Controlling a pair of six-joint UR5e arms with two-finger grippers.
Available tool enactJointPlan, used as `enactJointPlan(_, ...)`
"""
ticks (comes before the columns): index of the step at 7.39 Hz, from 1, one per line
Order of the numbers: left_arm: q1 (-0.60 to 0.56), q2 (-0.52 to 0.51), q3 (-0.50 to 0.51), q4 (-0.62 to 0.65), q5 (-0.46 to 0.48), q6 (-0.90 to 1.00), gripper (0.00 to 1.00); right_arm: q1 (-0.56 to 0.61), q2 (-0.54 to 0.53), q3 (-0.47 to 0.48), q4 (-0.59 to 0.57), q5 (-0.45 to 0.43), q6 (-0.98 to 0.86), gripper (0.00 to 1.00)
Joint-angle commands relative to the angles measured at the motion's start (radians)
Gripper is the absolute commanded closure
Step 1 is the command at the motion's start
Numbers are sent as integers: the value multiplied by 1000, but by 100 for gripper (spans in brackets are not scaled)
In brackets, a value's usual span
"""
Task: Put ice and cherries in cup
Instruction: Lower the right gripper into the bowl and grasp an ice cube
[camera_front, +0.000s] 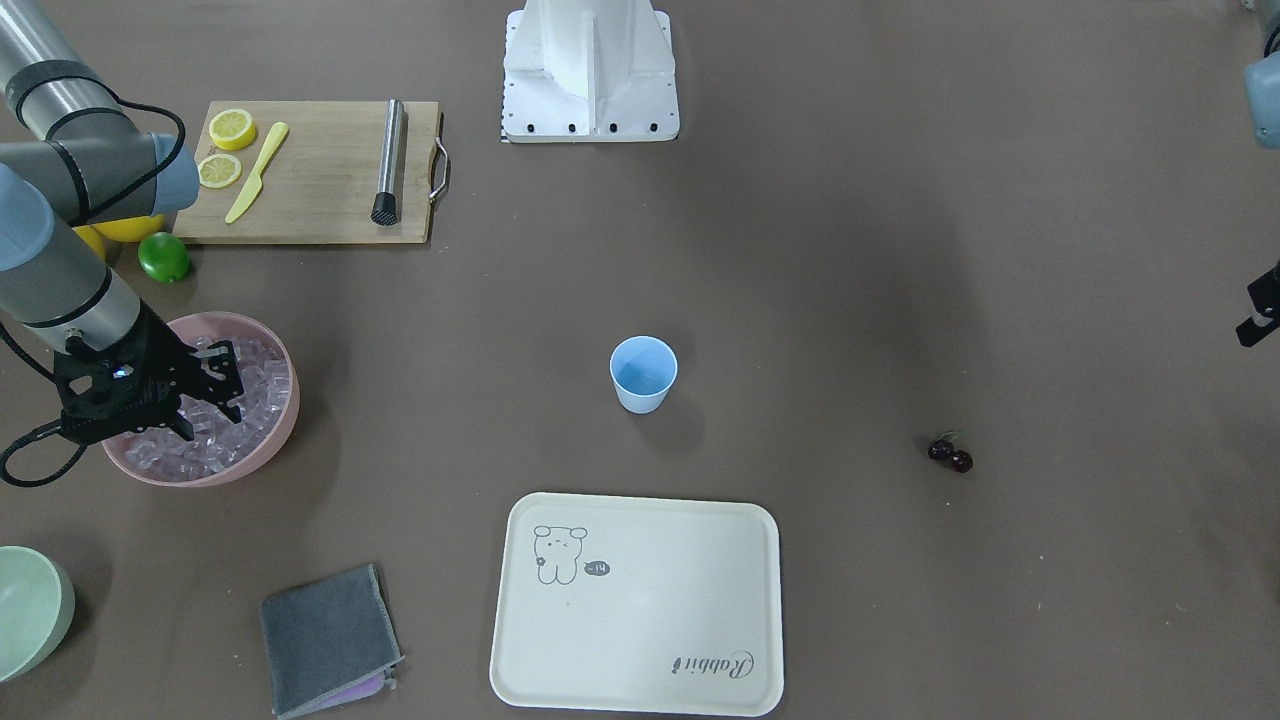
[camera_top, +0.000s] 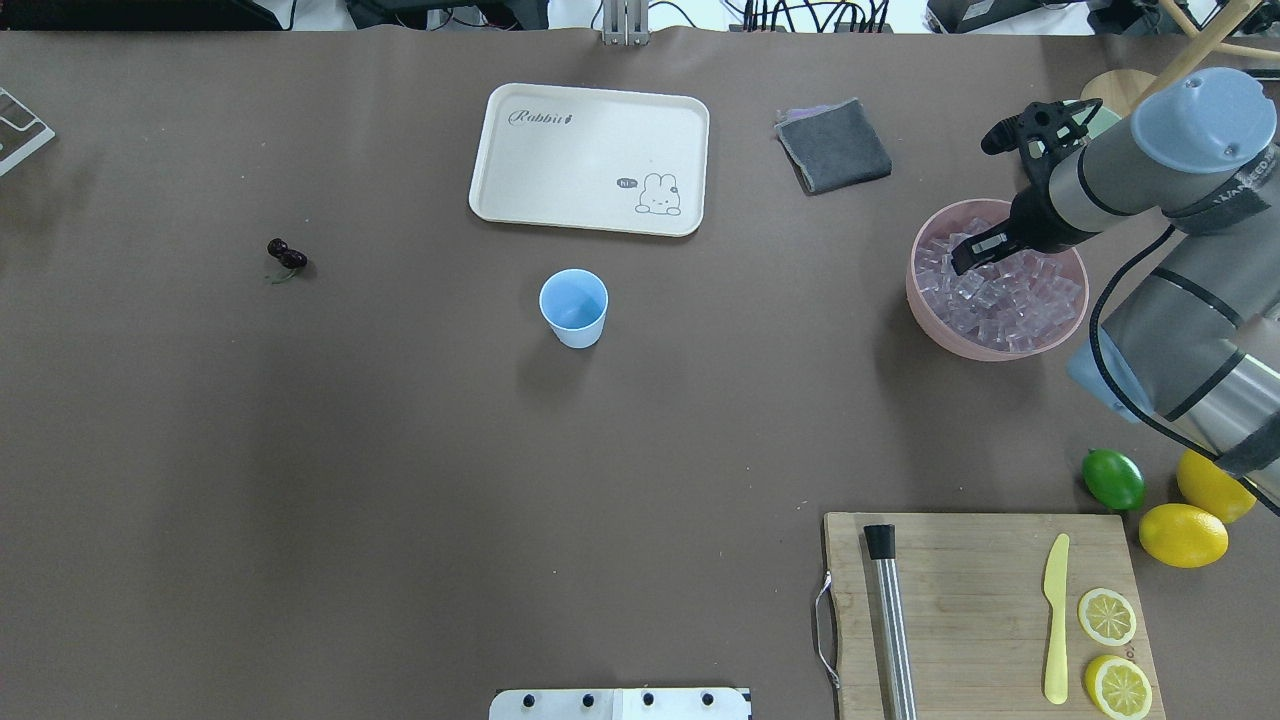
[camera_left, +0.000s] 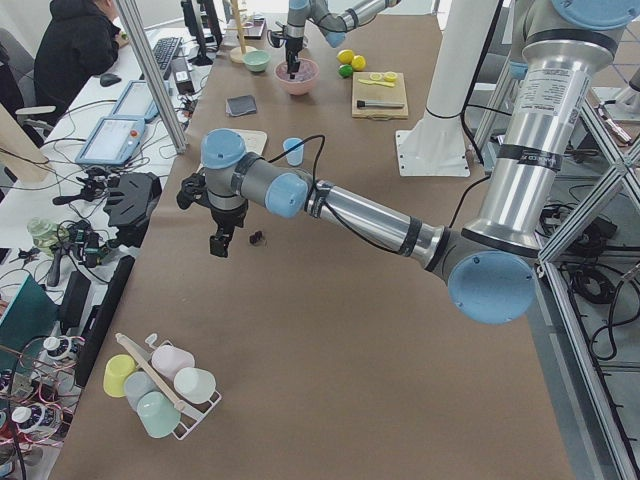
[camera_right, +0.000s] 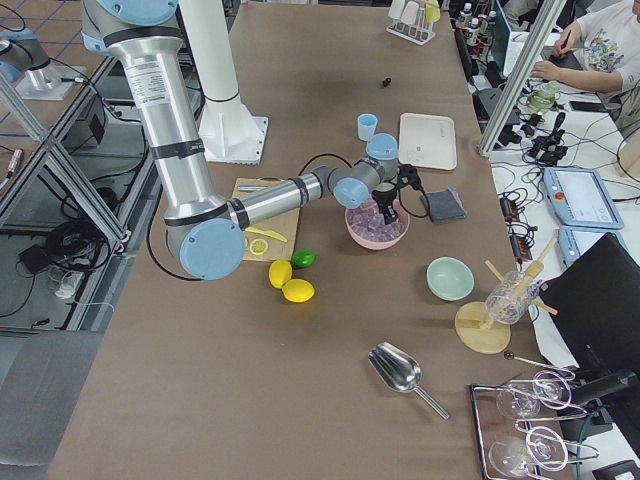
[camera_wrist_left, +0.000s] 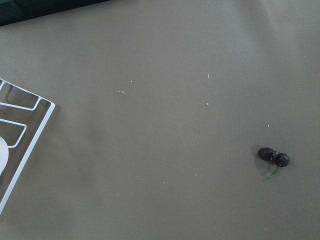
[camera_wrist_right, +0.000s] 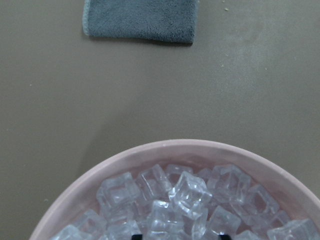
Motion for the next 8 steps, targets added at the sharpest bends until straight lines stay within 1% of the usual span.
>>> enactJointPlan(1, 0, 0, 5, 0, 0, 0, 2, -4, -3, -7, 0, -4, 0, 2)
enactJointPlan(5, 3, 0, 8, 0, 0, 2, 2, -32, -23, -2, 3, -6, 0, 2)
enactJointPlan(7, 3, 0, 3, 0, 0, 2, 2, -29, -59, 31, 3, -3, 0, 3)
enactJointPlan(8, 3, 0, 3, 0, 0, 2, 2, -30, -62, 34, 1, -4, 1, 9)
